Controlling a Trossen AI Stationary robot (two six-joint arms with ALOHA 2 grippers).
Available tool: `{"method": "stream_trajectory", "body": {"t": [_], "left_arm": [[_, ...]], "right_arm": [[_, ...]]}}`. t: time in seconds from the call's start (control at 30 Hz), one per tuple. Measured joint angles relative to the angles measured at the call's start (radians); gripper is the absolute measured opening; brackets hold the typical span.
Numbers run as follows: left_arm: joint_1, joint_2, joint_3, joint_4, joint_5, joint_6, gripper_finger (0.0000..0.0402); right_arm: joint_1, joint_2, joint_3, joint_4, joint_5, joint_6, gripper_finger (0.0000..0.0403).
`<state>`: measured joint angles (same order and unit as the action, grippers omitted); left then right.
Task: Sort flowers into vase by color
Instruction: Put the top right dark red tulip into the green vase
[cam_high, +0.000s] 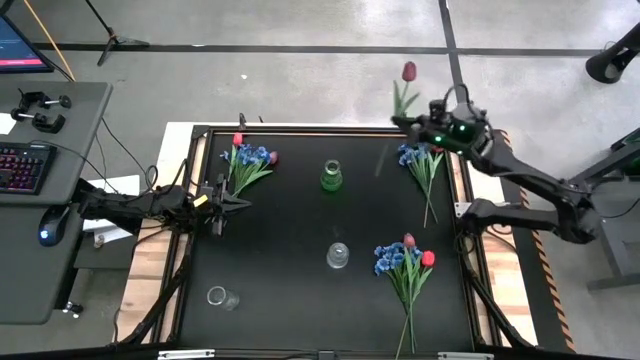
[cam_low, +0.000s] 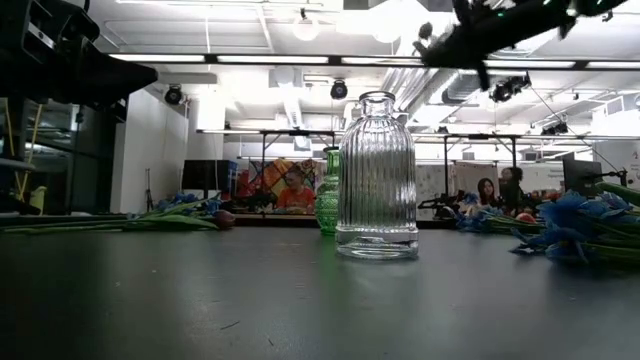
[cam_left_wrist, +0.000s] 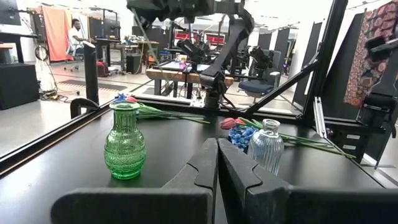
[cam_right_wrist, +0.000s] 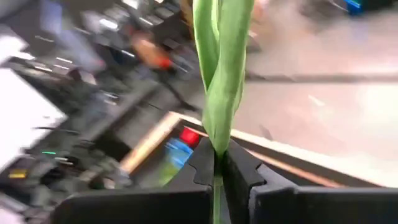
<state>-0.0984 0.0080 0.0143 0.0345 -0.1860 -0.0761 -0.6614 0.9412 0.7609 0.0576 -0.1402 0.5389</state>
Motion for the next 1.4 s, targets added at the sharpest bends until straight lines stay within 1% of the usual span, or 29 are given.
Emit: {"method": "stream_trajectory", "body": {"t": [0.1,0.17,0.27,0.33,0.4,0.47,0.57,0.73,0.83,0.97,1.0,1.1,1.13,1.2,1.27,1.4], "left_arm": [[0.0,0.0,0.0,0.0,0.0,0.0,0.0],[0.0,0.0,0.0,0.0,0.0,0.0,0.0],[0.0,0.0,0.0,0.0,0.0,0.0,0.0],[0.0,0.0,0.0,0.0,0.0,0.0,0.0],[0.0,0.0,0.0,0.0,0.0,0.0,0.0],[0.0,0.0,0.0,0.0,0.0,0.0,0.0],[0.0,0.0,0.0,0.0,0.0,0.0,0.0],[0.0,0.0,0.0,0.0,0.0,0.0,0.0],[0.0,0.0,0.0,0.0,0.0,0.0,0.0],[0.0,0.0,0.0,0.0,0.0,0.0,0.0],[0.0,0.0,0.0,0.0,0.0,0.0,0.0],[0.0,0.0,0.0,0.0,0.0,0.0,0.0],[0.0,0.0,0.0,0.0,0.0,0.0,0.0],[0.0,0.0,0.0,0.0,0.0,0.0,0.0],[0.0,0.0,0.0,0.0,0.0,0.0,0.0],[0.0,0.0,0.0,0.0,0.0,0.0,0.0]], "right_arm": [[0.066,0.101,-0.043,0.196,-0.001,0.036,0.0001],[0.106,0.178,-0.044,0.333,0.0,0.025,0.0001],[0.14,0.27,-0.023,0.521,-0.003,-0.009,0.0001],[0.149,0.31,0.009,0.592,0.001,-0.024,0.0],[0.152,0.342,0.053,0.586,0.001,-0.049,0.0],[0.152,0.377,0.082,0.543,0.002,-0.084,0.0],[0.158,0.442,0.111,0.529,0.006,-0.129,0.0],[0.159,0.503,0.142,0.501,0.02,-0.184,0.0],[0.166,0.508,0.142,0.485,0.053,-0.223,0.0],[0.188,0.491,0.143,0.449,0.057,-0.292,0.0],[0.195,0.491,0.143,0.441,0.052,-0.299,0.0],[0.218,0.492,0.143,0.423,-0.018,-0.331,0.0002],[0.229,0.491,0.143,0.405,-0.027,-0.345,0.0006],[0.249,0.492,0.143,0.35,-0.012,-0.356,0.0019],[0.261,0.493,0.143,0.306,0.02,-0.35,0.0043],[0.266,0.492,0.143,0.246,0.044,-0.306,0.0113]]}}
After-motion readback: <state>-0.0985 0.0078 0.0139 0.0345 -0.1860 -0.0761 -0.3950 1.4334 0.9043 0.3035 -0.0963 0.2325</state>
